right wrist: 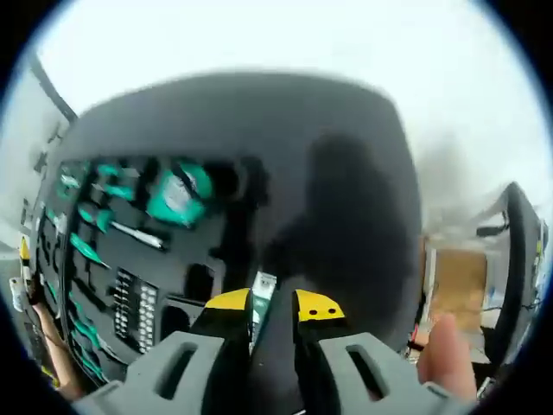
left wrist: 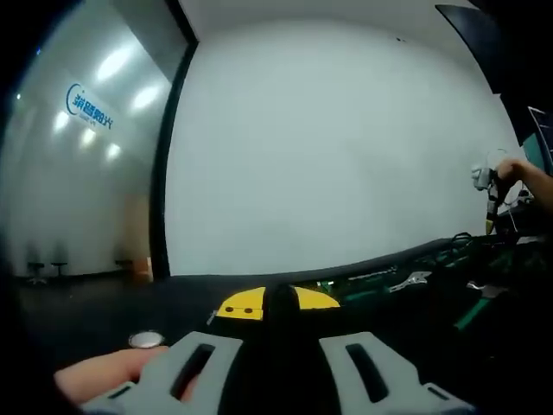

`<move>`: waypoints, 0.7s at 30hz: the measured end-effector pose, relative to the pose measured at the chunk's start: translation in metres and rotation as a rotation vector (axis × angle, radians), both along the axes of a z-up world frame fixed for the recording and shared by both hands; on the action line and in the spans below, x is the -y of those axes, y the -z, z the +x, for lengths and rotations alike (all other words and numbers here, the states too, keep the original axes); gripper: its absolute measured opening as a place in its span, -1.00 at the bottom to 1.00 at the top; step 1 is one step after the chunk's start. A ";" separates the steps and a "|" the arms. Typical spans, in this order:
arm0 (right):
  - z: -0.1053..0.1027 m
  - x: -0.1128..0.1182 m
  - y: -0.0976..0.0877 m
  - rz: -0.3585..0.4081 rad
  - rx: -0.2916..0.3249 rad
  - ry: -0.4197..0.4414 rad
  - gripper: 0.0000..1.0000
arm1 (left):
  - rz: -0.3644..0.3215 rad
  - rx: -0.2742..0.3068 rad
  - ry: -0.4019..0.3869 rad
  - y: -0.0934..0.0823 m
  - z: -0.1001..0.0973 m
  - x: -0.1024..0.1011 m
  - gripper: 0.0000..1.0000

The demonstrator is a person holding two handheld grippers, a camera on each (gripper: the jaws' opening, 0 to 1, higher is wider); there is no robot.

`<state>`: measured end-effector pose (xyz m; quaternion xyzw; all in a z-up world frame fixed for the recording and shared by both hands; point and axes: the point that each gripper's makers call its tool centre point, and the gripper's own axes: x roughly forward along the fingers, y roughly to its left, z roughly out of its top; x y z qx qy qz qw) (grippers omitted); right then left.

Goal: Pick up the tools and put them into their designated positions in the toolbox.

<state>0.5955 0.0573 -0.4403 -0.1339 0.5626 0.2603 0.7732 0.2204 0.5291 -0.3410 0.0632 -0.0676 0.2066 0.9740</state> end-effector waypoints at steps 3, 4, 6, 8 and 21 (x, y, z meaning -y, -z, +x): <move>-0.008 -0.002 0.016 -0.012 -0.016 0.013 -0.64 | 0.002 -0.004 0.000 0.001 0.000 -0.002 -0.83; -0.007 0.001 0.018 -0.021 -0.020 0.013 -0.65 | 0.001 -0.004 0.001 0.002 0.001 -0.002 -0.83; -0.008 0.002 0.015 -0.022 -0.028 0.043 -0.67 | 0.000 -0.008 -0.001 0.003 0.001 -0.003 -0.83; -0.003 0.006 0.010 -0.053 -0.003 -0.028 -0.69 | 0.000 -0.010 0.000 0.003 0.001 -0.003 -0.83; -0.033 -0.007 -0.110 0.040 0.298 -0.284 -1.00 | -0.001 -0.019 0.000 0.005 0.001 -0.001 -0.83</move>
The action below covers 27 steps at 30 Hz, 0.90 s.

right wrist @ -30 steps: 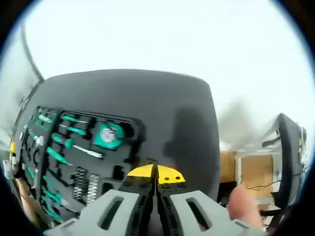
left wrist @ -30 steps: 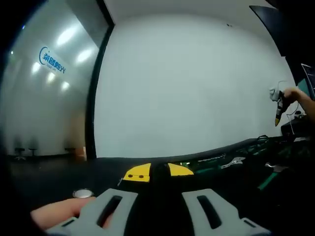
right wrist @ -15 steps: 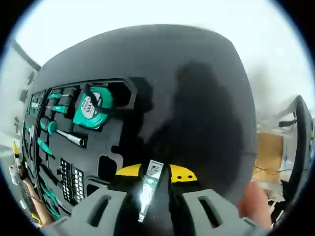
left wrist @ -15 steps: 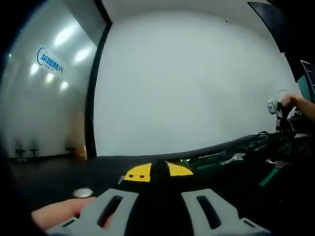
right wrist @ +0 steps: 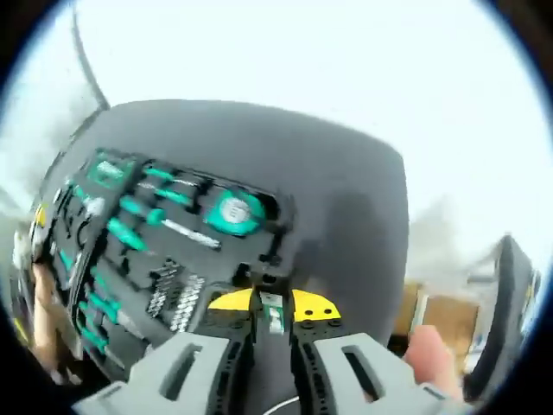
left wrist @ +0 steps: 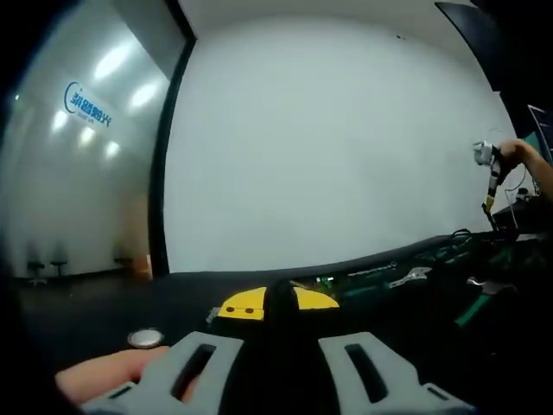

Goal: Pick up the tools and put them into their designated positions in the toolbox.

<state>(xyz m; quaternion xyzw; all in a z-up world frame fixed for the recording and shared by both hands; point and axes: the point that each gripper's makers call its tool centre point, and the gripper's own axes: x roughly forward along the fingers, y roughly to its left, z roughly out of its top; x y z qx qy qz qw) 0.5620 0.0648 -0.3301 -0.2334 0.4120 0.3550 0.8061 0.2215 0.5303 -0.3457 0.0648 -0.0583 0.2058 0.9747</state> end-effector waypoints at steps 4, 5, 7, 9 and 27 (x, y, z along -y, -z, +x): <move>-0.043 -0.059 -0.040 0.175 0.051 -0.252 -1.00 | 0.003 -0.005 -0.004 0.000 0.000 -0.002 -0.83; -0.055 -0.066 -0.042 0.178 0.025 -0.289 -1.00 | 0.003 -0.007 -0.005 0.001 0.000 -0.002 -0.83; -0.063 -0.067 -0.037 0.187 0.015 -0.303 -1.00 | 0.002 -0.009 -0.006 0.001 0.000 -0.002 -0.83; -0.052 -0.056 -0.025 0.139 0.038 -0.299 -0.99 | 0.000 -0.011 -0.008 0.001 0.000 -0.003 -0.83; 0.084 -0.001 0.120 -0.136 -0.180 -0.202 -0.59 | 0.003 -0.035 -0.018 0.005 0.002 -0.003 -0.83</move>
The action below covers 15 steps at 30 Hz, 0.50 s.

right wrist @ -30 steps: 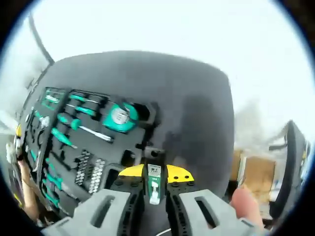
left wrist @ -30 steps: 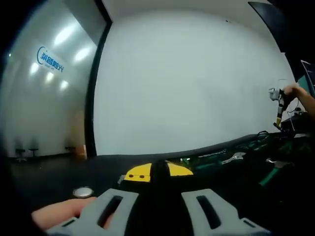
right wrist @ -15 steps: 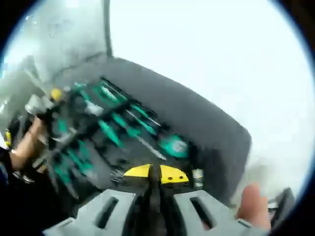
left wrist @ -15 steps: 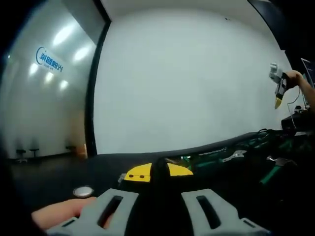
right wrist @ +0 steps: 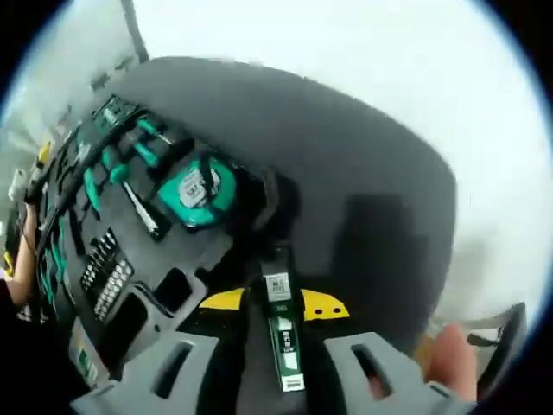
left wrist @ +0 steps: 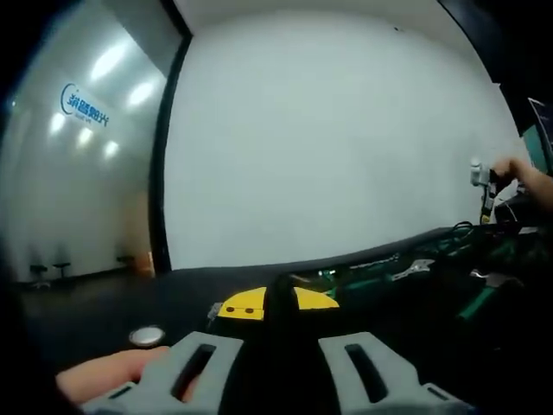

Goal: Pick up the tools and put them into their designated positions in the toolbox.

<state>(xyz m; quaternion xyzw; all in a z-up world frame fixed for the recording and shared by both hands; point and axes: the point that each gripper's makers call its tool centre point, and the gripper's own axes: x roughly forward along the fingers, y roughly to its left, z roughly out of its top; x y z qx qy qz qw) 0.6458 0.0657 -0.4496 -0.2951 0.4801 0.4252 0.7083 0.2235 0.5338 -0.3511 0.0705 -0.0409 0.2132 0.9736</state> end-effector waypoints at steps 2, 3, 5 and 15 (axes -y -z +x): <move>0.002 -0.003 -0.008 0.036 -0.024 0.030 -0.70 | 0.001 -0.004 -0.002 0.001 0.000 0.000 -0.83; 0.006 0.002 -0.009 0.061 0.005 0.026 -0.71 | 0.002 -0.008 -0.001 0.001 0.001 0.000 -0.83; -0.003 0.011 -0.018 0.034 0.008 0.028 -0.71 | 0.003 -0.009 -0.002 0.001 0.001 0.000 -0.83; -0.065 -0.027 -0.119 0.252 0.182 -0.160 -0.72 | -0.005 -0.007 -0.006 0.002 0.000 -0.003 -0.83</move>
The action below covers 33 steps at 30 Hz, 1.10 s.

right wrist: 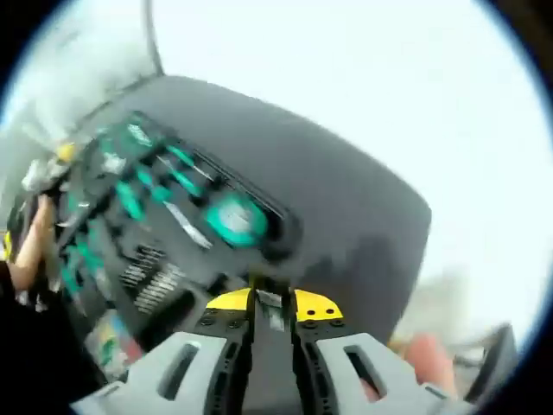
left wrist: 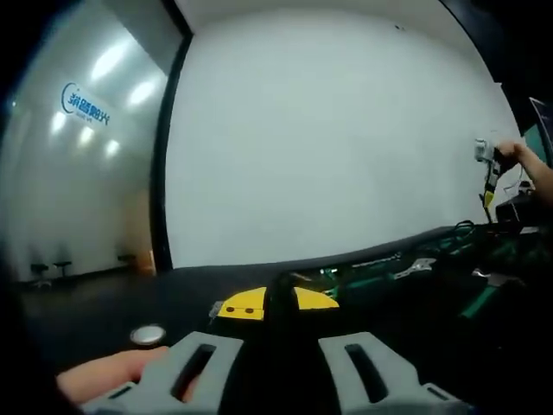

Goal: Pick up the tools and put them into their designated positions in the toolbox.

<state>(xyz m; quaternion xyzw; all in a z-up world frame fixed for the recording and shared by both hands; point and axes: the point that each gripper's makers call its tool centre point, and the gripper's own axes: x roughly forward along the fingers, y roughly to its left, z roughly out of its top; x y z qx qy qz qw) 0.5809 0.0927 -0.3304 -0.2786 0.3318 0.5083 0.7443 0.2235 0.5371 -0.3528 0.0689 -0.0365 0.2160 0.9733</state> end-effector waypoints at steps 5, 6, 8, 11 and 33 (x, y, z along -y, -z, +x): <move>-0.068 -0.072 -0.052 0.157 -0.002 -0.331 -1.00 | 0.003 -0.007 0.000 0.001 0.001 0.000 -0.83; -0.074 -0.075 -0.050 0.150 -0.027 -0.354 -1.00 | 0.002 -0.006 -0.001 0.001 0.001 0.000 -0.83; -0.078 -0.074 -0.051 0.142 -0.059 -0.352 -1.00 | -0.001 -0.003 -0.002 0.001 0.000 0.000 -0.83; -0.047 -0.061 -0.058 0.167 0.044 -0.265 -0.95 | -0.004 -0.003 -0.003 0.001 0.000 -0.001 -0.83; -0.076 -0.103 0.071 -0.114 0.075 -0.684 -0.70 | 0.011 -0.031 -0.010 0.005 0.001 -0.002 -0.83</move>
